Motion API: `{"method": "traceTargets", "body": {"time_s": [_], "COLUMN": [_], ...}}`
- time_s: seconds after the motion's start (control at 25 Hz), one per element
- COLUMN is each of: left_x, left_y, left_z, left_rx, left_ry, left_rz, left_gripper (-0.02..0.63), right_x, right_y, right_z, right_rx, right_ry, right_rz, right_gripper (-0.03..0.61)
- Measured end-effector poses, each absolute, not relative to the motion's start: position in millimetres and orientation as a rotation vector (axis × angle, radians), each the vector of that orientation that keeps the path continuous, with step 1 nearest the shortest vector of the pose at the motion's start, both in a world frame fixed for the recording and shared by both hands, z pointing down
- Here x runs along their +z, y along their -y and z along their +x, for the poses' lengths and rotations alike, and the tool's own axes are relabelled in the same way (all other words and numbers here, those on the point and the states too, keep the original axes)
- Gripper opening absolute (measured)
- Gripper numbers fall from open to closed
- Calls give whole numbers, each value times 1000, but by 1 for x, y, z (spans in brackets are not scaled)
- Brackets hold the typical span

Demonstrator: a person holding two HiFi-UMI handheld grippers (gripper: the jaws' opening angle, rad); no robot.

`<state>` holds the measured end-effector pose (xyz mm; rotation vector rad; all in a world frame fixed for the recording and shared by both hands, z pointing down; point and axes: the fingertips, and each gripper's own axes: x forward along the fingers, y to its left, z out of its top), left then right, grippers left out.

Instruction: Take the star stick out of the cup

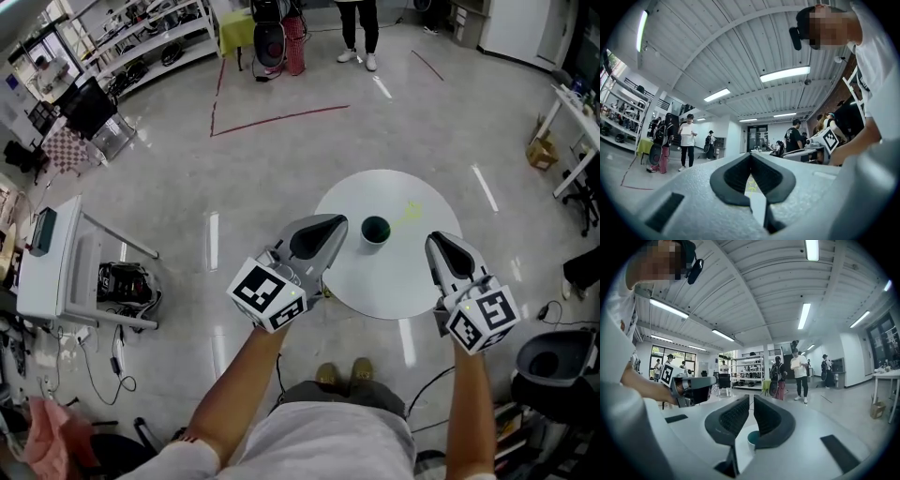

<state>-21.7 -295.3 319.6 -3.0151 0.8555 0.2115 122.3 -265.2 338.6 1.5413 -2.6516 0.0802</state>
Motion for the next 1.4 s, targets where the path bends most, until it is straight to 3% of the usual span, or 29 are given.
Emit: {"method": "traceTargets", "body": {"time_s": [0.4, 0.52, 0.88, 1.4], "left_x": [354, 365, 394, 432], "left_y": [319, 325, 339, 350], "left_z": [-8, -7, 0, -8], "left_rx": [121, 102, 38, -51], "left_ry": [-959, -991, -1061, -1133], "left_rz": [-3032, -3041, -3063, -3096], "left_gripper": [15, 15, 15, 15], "right_x": [388, 405, 458, 512], "right_y": [303, 313, 346, 388], "right_z": [147, 152, 155, 123], "right_rx": [233, 292, 492, 630], "right_ry": [2621, 2608, 2583, 2570], "right_rz": [1508, 1501, 1420, 1252], "right_gripper": [19, 114, 175, 187]}}
